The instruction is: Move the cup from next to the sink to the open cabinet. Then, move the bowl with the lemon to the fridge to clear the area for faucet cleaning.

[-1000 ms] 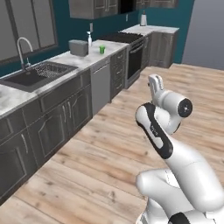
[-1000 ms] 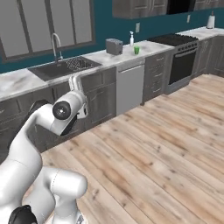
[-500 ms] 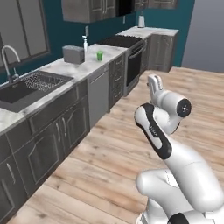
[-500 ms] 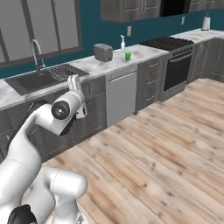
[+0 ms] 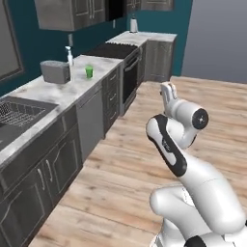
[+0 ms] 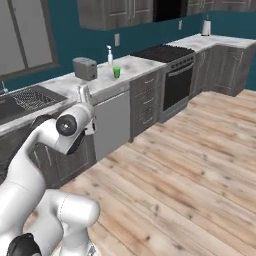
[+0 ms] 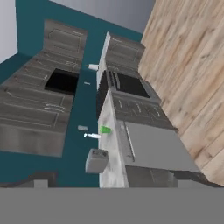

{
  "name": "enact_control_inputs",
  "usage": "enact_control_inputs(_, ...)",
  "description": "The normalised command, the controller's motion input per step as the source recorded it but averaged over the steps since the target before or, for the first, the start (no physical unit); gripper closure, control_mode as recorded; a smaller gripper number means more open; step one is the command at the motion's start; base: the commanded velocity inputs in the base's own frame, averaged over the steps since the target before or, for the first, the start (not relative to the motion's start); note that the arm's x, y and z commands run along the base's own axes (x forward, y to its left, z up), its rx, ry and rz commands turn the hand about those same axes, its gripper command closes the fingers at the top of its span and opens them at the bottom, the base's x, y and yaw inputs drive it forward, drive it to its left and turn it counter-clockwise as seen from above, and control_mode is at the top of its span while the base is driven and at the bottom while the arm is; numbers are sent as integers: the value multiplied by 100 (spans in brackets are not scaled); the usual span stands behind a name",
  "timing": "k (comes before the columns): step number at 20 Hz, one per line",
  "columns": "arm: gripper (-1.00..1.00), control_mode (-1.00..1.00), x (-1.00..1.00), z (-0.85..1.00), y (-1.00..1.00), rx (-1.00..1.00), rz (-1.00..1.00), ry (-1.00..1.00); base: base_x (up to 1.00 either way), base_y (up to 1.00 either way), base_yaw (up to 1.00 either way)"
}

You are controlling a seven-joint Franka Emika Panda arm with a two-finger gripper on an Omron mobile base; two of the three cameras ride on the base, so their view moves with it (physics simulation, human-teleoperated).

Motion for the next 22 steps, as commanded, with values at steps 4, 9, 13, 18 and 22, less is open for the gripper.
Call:
enact_control_inputs(4,-100,100,0,0,0,0,0,0,100,0,-32)
enact_control_inputs(9,-100,100,0,0,0,0,0,0,100,0,-21)
enact_control_inputs(13,-100,100,0,0,0,0,0,0,100,0,-2)
enact_control_inputs(18,-100,100,0,0,0,0,0,0,100,0,0)
enact_control_inputs(22,-100,100,0,0,0,0,0,0,100,0,0)
